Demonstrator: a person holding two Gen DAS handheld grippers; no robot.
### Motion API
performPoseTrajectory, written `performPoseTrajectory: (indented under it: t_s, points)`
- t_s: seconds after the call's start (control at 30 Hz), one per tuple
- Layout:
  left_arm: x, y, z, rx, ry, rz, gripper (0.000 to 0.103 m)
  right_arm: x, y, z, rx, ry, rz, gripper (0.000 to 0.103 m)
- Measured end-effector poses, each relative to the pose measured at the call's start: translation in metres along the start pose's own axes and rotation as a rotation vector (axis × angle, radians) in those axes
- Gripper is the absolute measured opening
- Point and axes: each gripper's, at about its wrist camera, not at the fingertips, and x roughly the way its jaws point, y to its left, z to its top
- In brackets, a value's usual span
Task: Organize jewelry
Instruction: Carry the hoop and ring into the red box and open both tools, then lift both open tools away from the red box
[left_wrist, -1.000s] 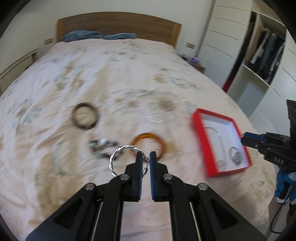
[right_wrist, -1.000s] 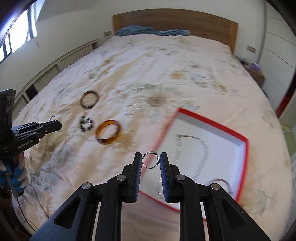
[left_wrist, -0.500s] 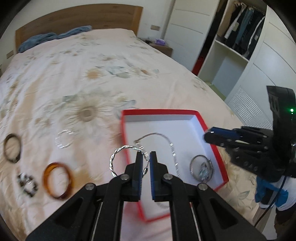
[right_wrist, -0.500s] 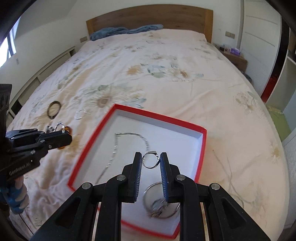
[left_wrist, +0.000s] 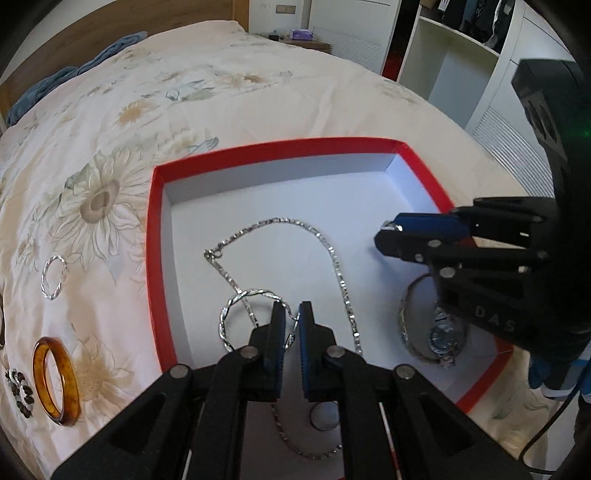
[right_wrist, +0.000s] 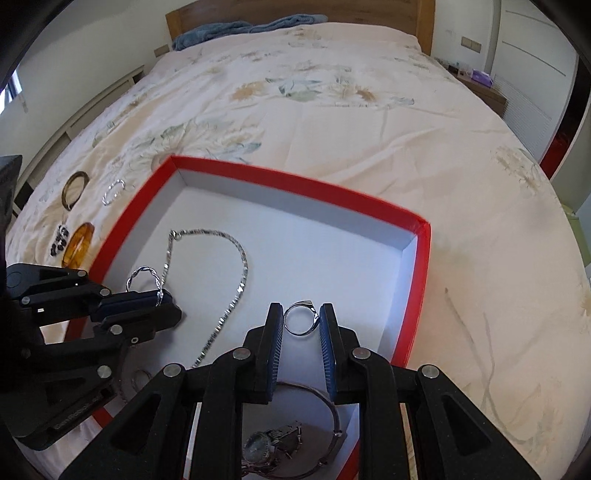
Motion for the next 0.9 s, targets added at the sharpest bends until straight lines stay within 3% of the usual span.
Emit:
performPoseTrajectory:
  t_s: [0.4,0.57,0.9]
  points:
    - [-0.022,0.000,0.001,-0.027,-0.054,-0.010,0.008,-0.011,-0.004,-0.010,0.041,-0.011,-0.009,0.025]
    - [-0.061,-0.001,-0.004,-0.043,-0.118,0.005,0.016,-0.047,0.004,-0.017,0.051,-0.050,-0.021,0.025]
    - [-0.135,0.025,-0.043,-0.109,-0.183,0.021,0.017,-0.113,0.066,-0.042,-0.004,-0.096,-0.114,0.026]
